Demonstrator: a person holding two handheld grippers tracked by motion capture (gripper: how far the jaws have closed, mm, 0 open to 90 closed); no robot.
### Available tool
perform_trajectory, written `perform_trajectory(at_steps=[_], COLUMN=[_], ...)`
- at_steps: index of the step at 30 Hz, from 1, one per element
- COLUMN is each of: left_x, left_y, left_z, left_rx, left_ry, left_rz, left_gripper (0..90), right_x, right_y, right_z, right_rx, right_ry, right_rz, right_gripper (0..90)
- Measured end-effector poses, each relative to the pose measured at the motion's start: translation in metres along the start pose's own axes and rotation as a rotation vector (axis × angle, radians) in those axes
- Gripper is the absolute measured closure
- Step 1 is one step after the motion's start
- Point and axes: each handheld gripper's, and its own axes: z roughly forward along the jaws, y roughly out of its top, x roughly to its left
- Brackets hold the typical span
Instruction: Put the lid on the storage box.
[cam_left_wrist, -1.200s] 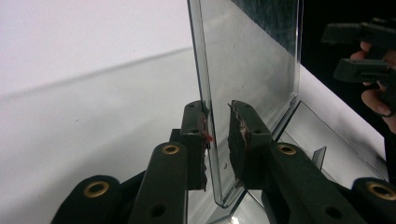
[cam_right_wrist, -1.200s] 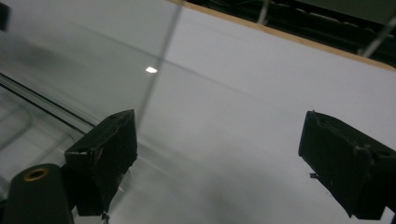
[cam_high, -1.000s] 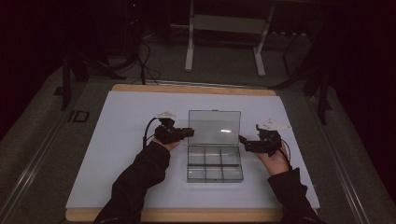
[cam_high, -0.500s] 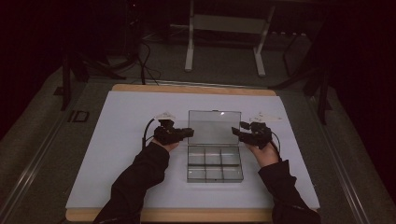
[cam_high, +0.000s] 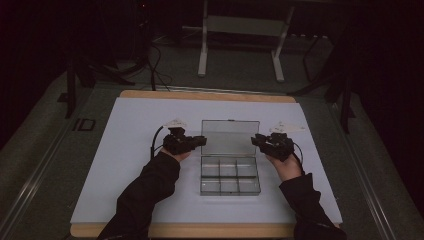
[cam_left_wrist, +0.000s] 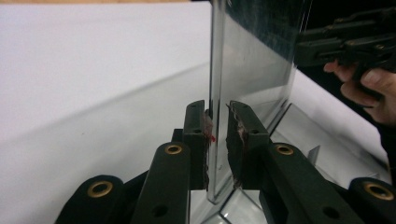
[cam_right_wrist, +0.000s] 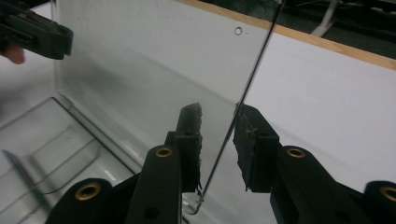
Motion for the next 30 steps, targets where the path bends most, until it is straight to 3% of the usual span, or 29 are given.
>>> perform_trajectory(at_steps=[4,12,30], left_x=[-0.005,-0.02,-0.043], left_y=[0.002,0.002,-0.02], left_z=[-0.011,-0.019,-0.034], left_rx=[-0.032,0.006,0.056], left_ry=[-0.021,-0.002,0.005], left_rz=[-0.001,0.08,0.165], left_gripper=[77.8,78.5,79.0], right_x=[0.002,0.008,0.016], right_y=[-0.002,-0.009,-0.034], right_z=[-0.009,-0.026,-0.045], right_rx=[-0.008,-0.013,-0.012], right_ry=[0.015,0.042,0.101], right_rz=[-0.018,-0.071,-0.127], right_gripper=[75.8,81.5,84.8])
